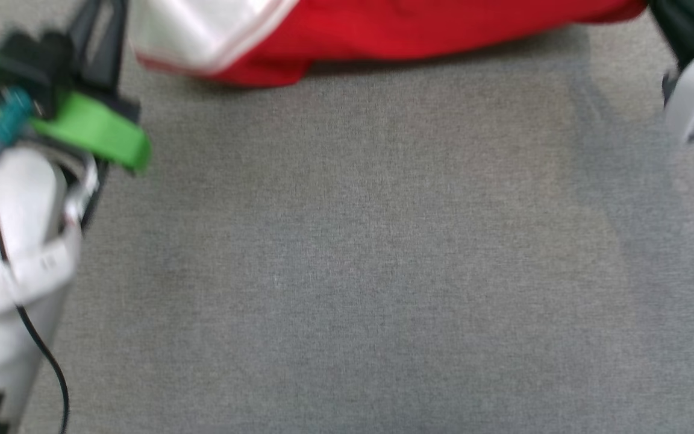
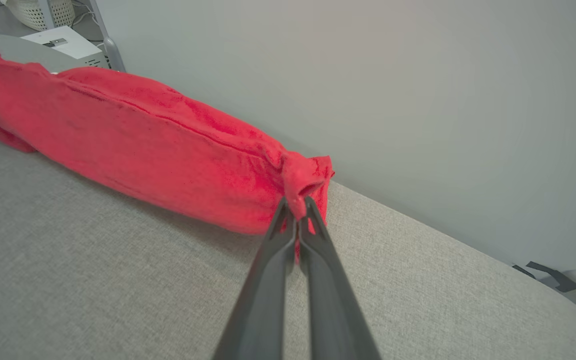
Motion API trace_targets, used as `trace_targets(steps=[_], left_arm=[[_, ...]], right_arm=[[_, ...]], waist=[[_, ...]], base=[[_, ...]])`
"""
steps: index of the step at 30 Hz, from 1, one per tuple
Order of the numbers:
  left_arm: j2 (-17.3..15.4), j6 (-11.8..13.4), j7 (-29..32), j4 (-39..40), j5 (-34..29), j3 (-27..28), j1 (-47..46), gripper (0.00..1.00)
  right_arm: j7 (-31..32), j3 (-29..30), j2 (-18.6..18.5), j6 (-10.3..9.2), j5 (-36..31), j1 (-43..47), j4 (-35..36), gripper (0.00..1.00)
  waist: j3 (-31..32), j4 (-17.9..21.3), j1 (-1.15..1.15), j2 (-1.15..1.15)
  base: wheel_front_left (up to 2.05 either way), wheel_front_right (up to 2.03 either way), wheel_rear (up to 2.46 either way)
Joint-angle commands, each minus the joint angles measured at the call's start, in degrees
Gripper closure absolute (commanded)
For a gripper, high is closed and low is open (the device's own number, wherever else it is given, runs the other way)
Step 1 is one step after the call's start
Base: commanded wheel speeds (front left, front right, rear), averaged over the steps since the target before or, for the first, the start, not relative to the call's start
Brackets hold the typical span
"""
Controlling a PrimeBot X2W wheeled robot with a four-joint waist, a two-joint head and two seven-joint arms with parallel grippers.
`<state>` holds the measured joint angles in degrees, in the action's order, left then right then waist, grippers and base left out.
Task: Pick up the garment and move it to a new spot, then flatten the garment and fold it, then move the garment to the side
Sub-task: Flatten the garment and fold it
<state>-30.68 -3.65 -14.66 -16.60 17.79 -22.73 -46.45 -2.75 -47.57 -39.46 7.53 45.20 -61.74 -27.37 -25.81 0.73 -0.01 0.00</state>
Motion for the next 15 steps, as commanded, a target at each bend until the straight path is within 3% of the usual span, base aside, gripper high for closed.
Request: trace_targets(steps=[1,15], left_arm=[[-0.3,0.8,-0.3,1.3,0.5,0.2,4.1,1.00],[0.5,6.2,-0.3,9.2,2.1,-2.0,34.4,1.00]], right_arm=[[-0.5,-0.4,-1.0,-0.04,0.8,2.9,0.8,1.00],[-2.0,-2.0,-4.6,-0.04,3.5,29.5,4.2,1.00]], waist=[[4.6,0.0,0.01,0.00],[15.3,-0.3,0.01,0.00]], base=[[0.00,0.00,0.00],[0.00,0.00,0.00]])
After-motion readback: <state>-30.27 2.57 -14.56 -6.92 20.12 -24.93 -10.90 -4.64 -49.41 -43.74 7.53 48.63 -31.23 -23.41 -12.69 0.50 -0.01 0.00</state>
